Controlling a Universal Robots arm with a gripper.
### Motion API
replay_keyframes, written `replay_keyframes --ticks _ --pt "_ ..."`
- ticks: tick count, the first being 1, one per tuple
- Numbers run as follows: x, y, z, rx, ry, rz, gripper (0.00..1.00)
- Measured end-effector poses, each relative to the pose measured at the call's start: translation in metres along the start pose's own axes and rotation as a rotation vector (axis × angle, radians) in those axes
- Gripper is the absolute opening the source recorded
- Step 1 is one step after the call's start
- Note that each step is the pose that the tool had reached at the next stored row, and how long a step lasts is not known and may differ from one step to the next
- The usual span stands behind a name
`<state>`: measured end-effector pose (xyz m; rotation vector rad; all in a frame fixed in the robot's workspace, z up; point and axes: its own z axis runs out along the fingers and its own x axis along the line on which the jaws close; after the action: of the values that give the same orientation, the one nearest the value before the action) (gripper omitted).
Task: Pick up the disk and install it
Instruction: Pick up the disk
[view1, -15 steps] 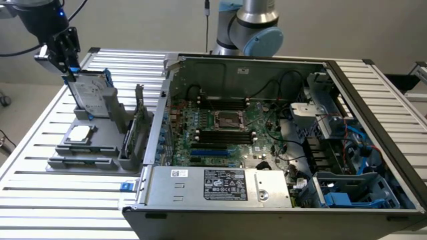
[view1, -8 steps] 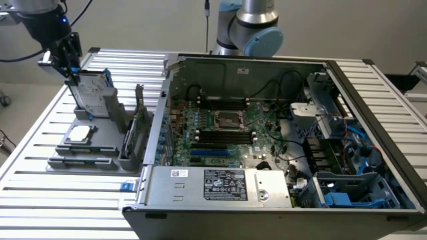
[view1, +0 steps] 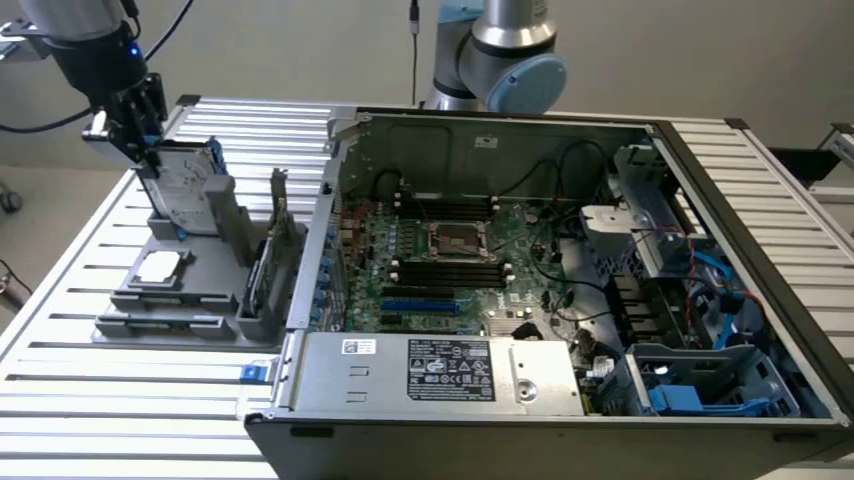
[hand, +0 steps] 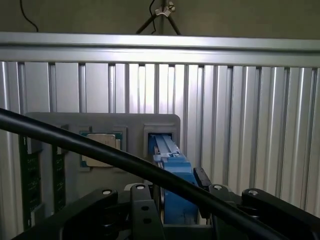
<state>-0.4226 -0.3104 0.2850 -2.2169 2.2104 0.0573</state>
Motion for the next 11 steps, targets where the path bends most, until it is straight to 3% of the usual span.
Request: replay_keyframes --ticks 3,11 --pt "-0.0005 0.0 0.0003 -0.0068 0.0 0.001 0.44" --pt "-0.0018 -0.0001 0.0027 -0.007 0.0054 0.001 0.44"
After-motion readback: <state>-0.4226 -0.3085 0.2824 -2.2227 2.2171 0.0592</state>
